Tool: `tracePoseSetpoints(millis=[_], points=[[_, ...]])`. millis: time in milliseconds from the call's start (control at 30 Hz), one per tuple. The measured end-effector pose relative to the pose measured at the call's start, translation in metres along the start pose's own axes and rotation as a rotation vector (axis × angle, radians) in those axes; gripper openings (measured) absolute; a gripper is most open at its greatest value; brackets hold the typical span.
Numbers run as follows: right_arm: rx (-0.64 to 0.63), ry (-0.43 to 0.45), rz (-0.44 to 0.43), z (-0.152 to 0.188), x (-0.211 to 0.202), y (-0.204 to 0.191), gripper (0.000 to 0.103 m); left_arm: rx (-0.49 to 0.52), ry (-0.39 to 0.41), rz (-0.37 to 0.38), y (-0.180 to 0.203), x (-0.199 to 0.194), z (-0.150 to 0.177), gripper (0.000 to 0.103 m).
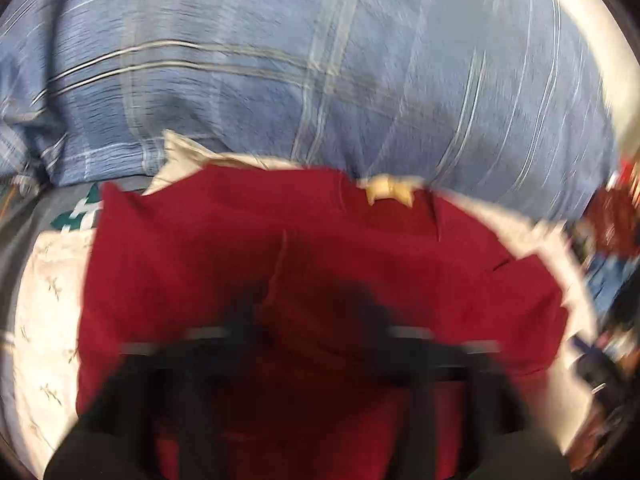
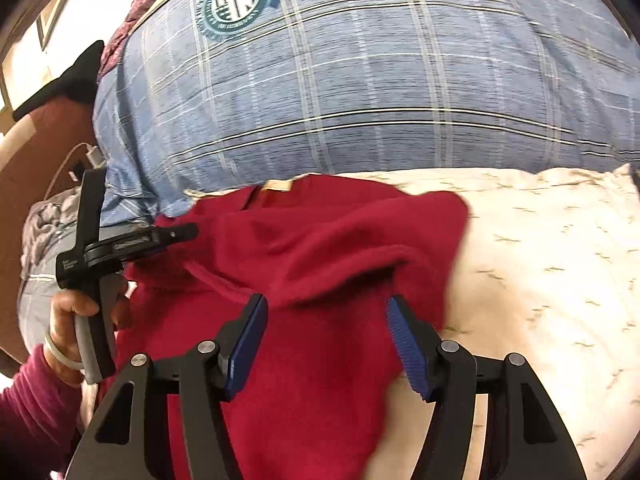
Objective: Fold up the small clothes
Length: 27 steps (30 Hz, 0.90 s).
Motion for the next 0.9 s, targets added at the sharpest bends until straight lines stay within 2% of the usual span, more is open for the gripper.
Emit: tracePoseSetpoints(millis=[100, 200, 333, 400, 433, 467, 500, 533, 567, 700, 733, 833, 900], points=[[0.04, 0.022, 0.026, 0.0, -0.007, 0.017, 0.068, 0.017, 0.035, 0.02, 0.005, -0.014, -0.008, 0.014], [0.073, 0.041, 0.068, -0.003, -0.008, 0.032, 0.072, 0.001, 0.14, 0.046, -0.004, -0.053, -0.021, 0.014], [0.029, -0.022, 0.142, 0.0, 0.01, 0.035, 0.072, -0.047, 0.177, 0.012, -0.029, -0.07, -0.027, 0.013], [0.024, -0.044, 0.131, 0.001, 0.022, 0.032, 0.072, -0.056, 0.185, -0.003, -0.036, -0.071, -0.025, 0.009], [0.011, -0.055, 0.121, 0.002, 0.027, 0.03, 0.069, -0.066, 0.19, -0.012, -0.04, -0.071, -0.024, 0.008], [-0.012, -0.072, 0.128, 0.002, 0.034, 0.027, 0.058, -0.073, 0.19, -0.015, -0.043, -0.071, -0.023, 0.008], [-0.044, -0.092, 0.165, 0.002, 0.041, 0.024, 0.028, -0.087, 0.182, -0.015, -0.047, -0.069, -0.022, 0.008], [-0.08, -0.113, 0.205, 0.002, 0.047, 0.022, 0.02, -0.097, 0.168, -0.013, -0.049, -0.064, -0.02, 0.008], [-0.097, -0.122, 0.216, 0.001, 0.049, 0.02, 0.02, -0.105, 0.157, -0.018, -0.048, -0.057, -0.019, 0.008], [-0.115, -0.021, 0.248, -0.003, 0.023, 0.017, 0.018, -0.091, 0.143, -0.037, -0.052, -0.05, -0.006, 0.008], [-0.125, -0.031, 0.264, 0.0, 0.02, 0.018, 0.018, -0.09, 0.129, -0.035, -0.053, -0.046, -0.002, 0.008], [-0.109, -0.138, 0.261, 0.018, 0.025, 0.028, 0.019, -0.078, 0.098, -0.046, -0.054, -0.039, 0.01, 0.008], [-0.081, -0.146, 0.254, 0.021, 0.018, 0.03, 0.021, -0.072, 0.09, -0.044, -0.056, -0.04, 0.015, 0.008]])
Point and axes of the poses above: each gripper's, at about its wrist camera, not at the fingertips, and x roughly the way its jaws point, y to its right, z to its underside, the point moved 3 cm from there along x, roughly the way its jaws point, and after that the axes turned 8 degrees about -x, right-handed, at the moved point
